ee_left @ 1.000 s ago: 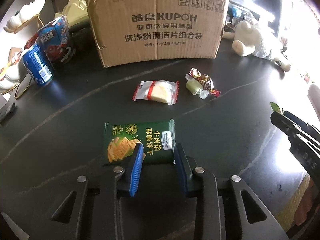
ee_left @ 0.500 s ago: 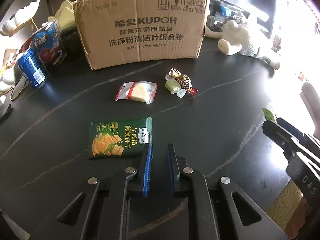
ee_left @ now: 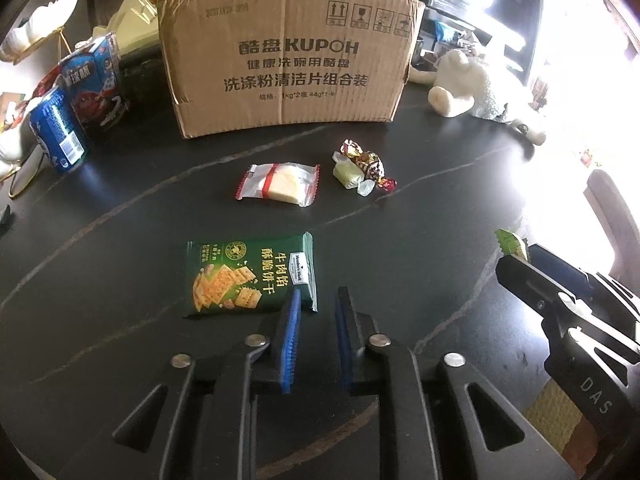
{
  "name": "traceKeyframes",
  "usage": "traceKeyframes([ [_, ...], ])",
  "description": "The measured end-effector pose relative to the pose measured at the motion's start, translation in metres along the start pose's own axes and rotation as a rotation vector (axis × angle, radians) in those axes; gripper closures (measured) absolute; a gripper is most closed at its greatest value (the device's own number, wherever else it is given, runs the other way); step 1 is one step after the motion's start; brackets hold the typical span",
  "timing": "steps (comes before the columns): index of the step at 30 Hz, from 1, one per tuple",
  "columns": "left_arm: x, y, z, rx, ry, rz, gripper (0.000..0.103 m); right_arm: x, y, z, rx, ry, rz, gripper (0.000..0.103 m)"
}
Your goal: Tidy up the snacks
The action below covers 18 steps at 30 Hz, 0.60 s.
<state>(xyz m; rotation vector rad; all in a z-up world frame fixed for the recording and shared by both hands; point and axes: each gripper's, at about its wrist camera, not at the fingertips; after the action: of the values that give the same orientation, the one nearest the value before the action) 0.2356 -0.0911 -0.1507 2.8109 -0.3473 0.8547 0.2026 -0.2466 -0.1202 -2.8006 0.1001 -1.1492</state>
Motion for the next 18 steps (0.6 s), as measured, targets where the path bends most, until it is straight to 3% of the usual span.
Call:
traceKeyframes([
  [8,0.0,-0.005,-0.004,-0.022,0.012,0.031,0.062,0.0,-0.009,0.001,0.002,-0.006,0.004,0.066],
  [18,0.004,-0.024,-0.018,-0.04,0.053,0.142,0.048,0.006,-0.041,0.005,0.017,-0.007,-0.016,0.066],
])
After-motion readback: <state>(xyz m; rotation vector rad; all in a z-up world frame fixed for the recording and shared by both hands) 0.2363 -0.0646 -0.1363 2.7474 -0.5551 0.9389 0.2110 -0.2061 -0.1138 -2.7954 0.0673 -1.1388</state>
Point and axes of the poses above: each gripper's, at about its wrist camera, not at the fingertips, and z roughly the way its jaws point, y to its right, x to its top, and after that the axes turned 3 degrees about y, right-handed
